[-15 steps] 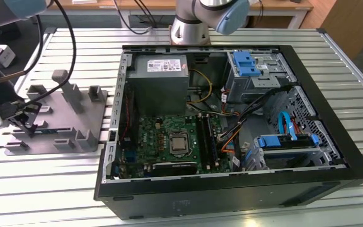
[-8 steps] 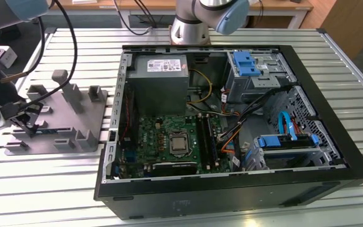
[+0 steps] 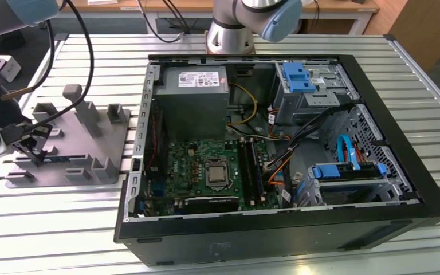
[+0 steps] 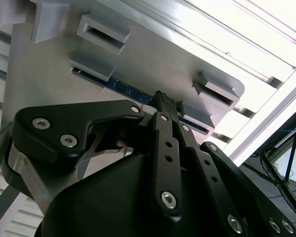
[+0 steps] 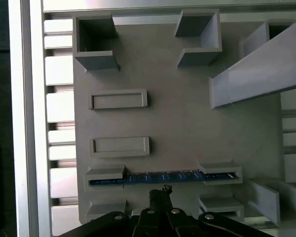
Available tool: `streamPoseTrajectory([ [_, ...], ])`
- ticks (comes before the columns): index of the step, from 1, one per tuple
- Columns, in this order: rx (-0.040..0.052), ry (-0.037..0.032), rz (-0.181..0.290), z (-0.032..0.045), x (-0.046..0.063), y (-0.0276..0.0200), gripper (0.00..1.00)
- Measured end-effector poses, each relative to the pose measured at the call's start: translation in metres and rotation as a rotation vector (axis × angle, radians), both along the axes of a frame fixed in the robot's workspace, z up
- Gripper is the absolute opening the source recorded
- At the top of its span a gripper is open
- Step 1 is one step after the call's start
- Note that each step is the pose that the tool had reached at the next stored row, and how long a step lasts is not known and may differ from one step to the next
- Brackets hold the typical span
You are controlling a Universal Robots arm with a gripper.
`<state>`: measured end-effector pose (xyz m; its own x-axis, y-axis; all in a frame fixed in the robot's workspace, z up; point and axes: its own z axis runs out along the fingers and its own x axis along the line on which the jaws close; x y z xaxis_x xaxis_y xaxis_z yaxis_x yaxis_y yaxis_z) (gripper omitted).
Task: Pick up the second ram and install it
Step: 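Reach for the second ram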
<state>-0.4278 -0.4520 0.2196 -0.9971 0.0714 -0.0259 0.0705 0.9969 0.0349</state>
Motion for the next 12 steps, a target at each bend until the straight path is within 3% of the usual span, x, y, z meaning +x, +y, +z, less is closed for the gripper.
streamPoseTrajectory([
  [5, 0.0000, 0.0000, 0.000, -0.0003, 0.0000, 0.0001, 0.10],
  [12, 0.0008, -0.0002, 0.000, -0.0018, 0.0000, 0.0067, 0.10],
])
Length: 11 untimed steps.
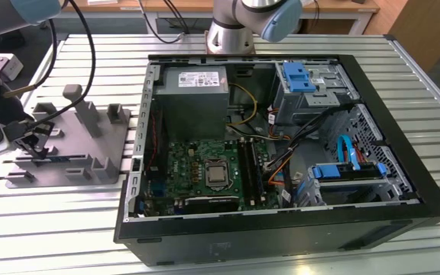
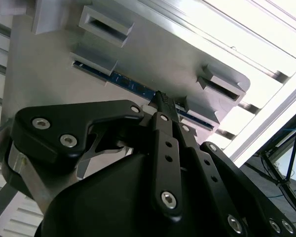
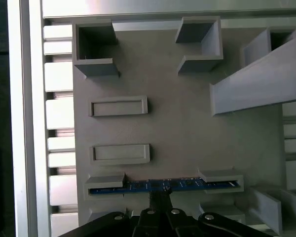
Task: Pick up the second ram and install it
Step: 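Reach for the second ram, then pick up the second ram and move it above second insertion slot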
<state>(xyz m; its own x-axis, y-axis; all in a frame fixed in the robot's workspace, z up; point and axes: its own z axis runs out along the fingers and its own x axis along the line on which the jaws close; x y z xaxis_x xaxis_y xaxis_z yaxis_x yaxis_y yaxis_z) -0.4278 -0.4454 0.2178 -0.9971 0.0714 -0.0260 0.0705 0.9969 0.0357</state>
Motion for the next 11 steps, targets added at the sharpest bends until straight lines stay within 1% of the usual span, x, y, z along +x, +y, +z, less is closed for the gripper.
streamPoseTrajectory([
  [11, -0.0001, 0.0002, 0.000, -0.0003, 0.0000, 0.0001, 0.10],
])
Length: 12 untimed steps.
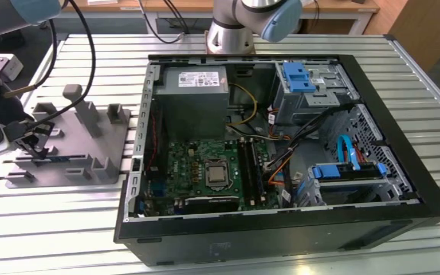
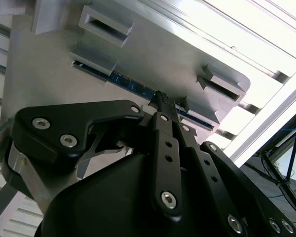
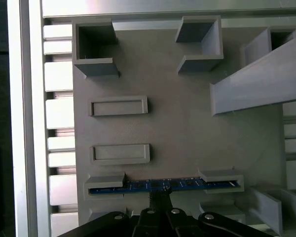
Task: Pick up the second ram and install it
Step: 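Pick up the second ram and move it above second insertion slot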
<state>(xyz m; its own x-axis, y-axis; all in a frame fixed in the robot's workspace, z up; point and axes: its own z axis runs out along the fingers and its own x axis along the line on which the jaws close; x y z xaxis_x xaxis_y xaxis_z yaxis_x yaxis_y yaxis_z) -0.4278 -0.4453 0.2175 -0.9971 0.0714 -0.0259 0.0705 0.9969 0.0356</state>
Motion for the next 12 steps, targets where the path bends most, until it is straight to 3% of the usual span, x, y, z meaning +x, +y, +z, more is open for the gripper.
streamPoseTrajectory([
  [6, 0.0000, 0.0000, 0.022, 0.0000, 0.0000, 0.0001, 0.10],
  [12, 0.0000, 0.0000, 0.114, 0.0000, 0.0000, 0.0000, 0.10],
])
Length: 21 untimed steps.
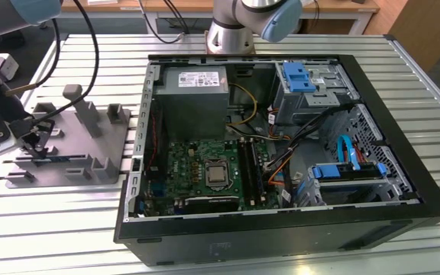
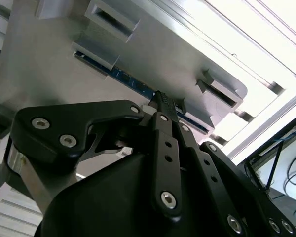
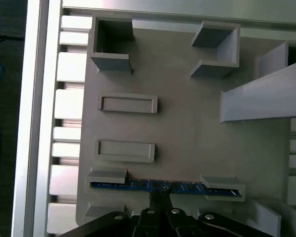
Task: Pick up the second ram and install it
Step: 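Pick up the second ram and move it above second insertion slot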
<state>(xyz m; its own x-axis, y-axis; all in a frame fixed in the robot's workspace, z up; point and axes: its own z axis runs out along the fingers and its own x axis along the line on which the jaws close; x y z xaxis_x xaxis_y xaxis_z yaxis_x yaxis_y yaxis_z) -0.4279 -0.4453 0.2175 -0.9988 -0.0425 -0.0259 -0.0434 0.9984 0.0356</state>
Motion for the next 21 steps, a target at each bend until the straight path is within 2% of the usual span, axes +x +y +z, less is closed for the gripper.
streamPoseTrajectory([
  [9, 0.0000, 0.0000, 0.141, 0.0000, 0.0000, 0.0000, 0.10],
  [21, 0.0000, 0.0000, 0.290, 0.0000, 0.0000, 0.0000, 0.10],
])
